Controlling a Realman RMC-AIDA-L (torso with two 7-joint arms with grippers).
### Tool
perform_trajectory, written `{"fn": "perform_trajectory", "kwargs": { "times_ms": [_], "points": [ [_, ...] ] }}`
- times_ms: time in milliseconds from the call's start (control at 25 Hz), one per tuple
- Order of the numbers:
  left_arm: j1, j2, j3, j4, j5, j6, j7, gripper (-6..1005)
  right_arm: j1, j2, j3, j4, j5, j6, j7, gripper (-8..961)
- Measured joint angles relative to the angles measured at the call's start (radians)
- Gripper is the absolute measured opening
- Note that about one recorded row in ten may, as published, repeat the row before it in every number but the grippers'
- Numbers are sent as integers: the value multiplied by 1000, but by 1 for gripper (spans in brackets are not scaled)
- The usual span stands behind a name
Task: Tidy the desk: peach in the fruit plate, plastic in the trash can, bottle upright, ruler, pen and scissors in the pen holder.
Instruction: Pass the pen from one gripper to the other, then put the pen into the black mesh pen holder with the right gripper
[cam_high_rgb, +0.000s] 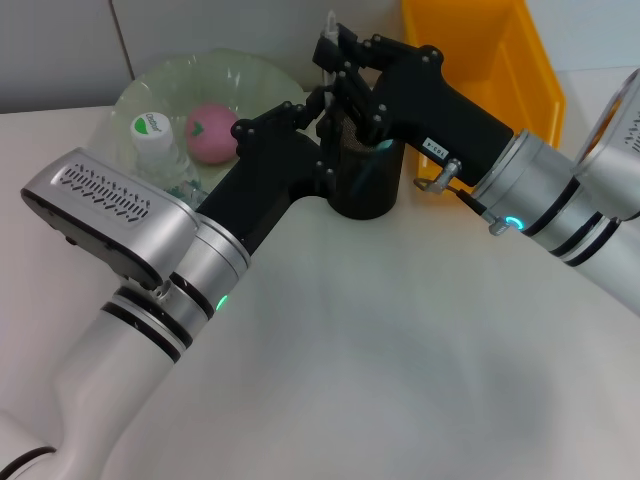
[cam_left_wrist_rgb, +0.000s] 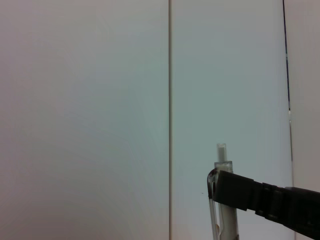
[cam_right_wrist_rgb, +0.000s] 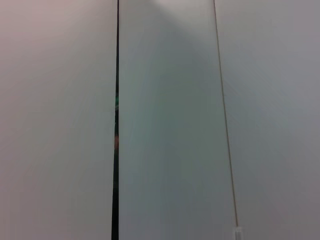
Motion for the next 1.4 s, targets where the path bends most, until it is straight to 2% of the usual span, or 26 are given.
{"fn": "perform_trajectory", "kwargs": {
  "times_ms": [200, 600, 1000, 1400],
  "points": [
    [0, 0, -3, -1, 1, -1, -5, 156, 0, 0, 1, 1, -3, -1, 0, 139],
    [6, 0, -6, -4, 5, -9, -39, 515, -1, 0, 1, 1, -3, -1, -1, 135],
    [9, 3, -8, -4, 6, -10, -80, 781, -3, 0, 0, 1, 2, -3, -1, 135],
    [25, 8, -10, -7, 43, -10, -131, 804, -9, -2, 9, -4, 2, -23, -1, 136]
  ]
}}
